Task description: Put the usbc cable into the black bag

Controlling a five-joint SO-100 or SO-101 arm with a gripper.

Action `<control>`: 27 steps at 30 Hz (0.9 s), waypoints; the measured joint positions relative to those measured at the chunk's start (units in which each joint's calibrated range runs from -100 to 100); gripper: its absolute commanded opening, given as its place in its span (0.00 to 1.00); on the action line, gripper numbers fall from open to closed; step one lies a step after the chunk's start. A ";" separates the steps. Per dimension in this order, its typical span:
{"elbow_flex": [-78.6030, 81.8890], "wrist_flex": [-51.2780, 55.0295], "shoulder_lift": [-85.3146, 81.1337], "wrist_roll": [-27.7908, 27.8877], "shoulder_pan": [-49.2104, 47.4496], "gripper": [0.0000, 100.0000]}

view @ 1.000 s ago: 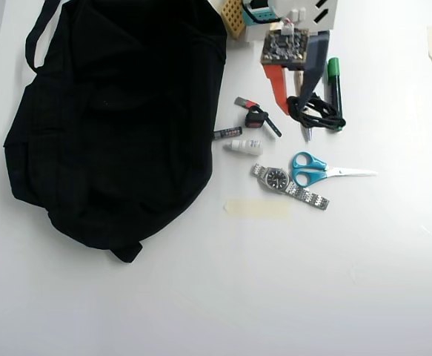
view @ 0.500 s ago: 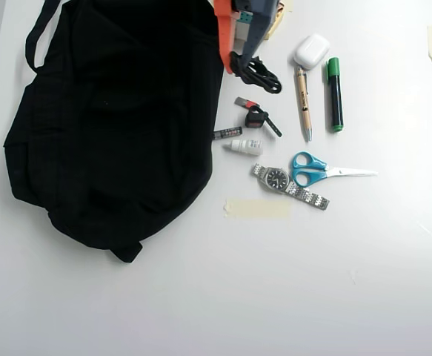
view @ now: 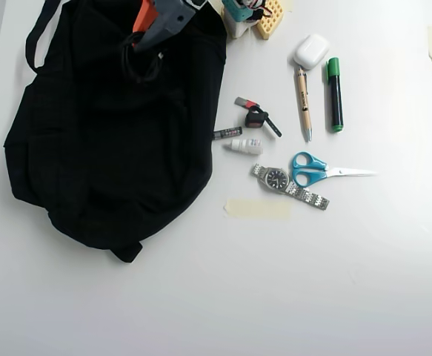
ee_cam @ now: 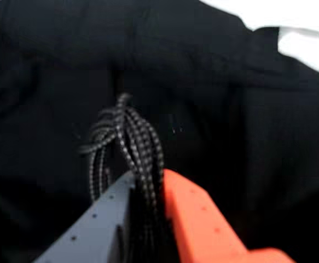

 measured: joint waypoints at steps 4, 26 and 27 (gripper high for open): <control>2.05 1.11 0.33 -0.05 -4.04 0.35; 24.32 30.25 -36.95 -5.23 -46.31 0.02; 26.71 28.55 -37.03 -5.27 -47.19 0.02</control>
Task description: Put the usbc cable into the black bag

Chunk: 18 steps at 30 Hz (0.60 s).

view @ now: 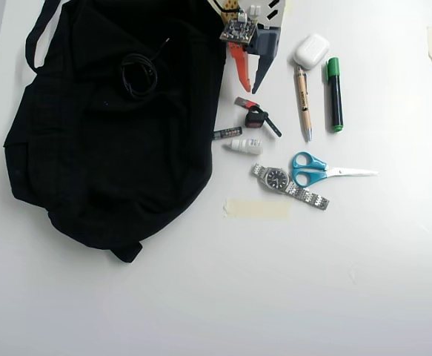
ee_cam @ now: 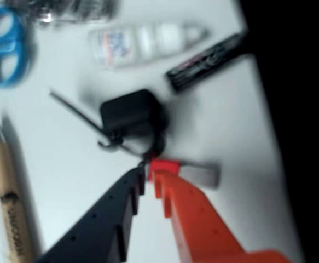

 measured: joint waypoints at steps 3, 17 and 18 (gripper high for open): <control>2.82 -1.19 -0.08 -0.05 -1.25 0.02; 3.50 -1.19 -0.08 -0.20 -1.69 0.02; 3.50 -1.19 -0.08 -0.20 -1.69 0.02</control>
